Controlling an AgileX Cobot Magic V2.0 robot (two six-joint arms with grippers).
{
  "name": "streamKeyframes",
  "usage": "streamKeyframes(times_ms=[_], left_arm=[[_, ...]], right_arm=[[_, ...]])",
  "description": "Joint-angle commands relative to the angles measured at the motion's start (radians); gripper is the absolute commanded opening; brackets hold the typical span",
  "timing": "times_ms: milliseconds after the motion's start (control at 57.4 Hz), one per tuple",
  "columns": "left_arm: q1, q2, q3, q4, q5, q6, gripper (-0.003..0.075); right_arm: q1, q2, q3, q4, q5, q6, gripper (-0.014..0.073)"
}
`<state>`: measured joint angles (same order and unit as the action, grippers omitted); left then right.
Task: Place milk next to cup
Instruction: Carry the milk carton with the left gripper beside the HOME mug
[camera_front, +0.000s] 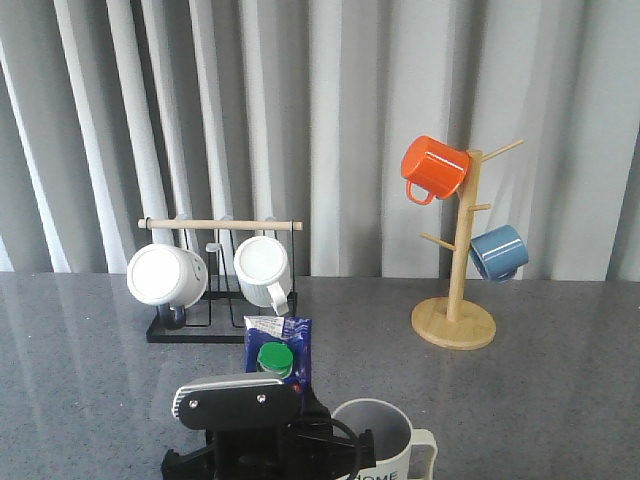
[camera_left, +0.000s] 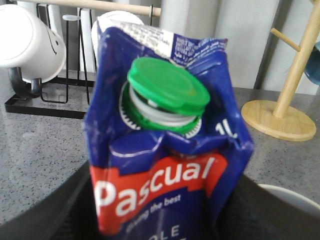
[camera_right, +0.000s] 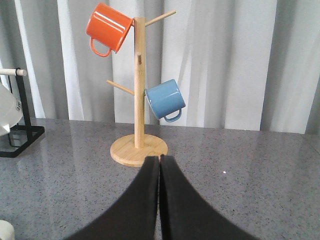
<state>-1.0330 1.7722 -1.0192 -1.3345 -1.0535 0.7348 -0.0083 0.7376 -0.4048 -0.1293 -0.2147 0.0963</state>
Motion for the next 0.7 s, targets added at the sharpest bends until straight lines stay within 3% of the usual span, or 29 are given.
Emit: streamKeyframes(times_ms=[0,679], left_arm=[[0.0,-0.036,-0.025,0.037,-0.051,-0.007,0.0114],[0.0,-0.039,-0.025,-0.025,-0.035,0.012,0.0121]], right_arm=[[-0.006,-0.001,-0.027,-0.003,-0.075,-0.004,-0.0009],[-0.006,-0.001,-0.027,-0.003,-0.075,-0.004,-0.0009]])
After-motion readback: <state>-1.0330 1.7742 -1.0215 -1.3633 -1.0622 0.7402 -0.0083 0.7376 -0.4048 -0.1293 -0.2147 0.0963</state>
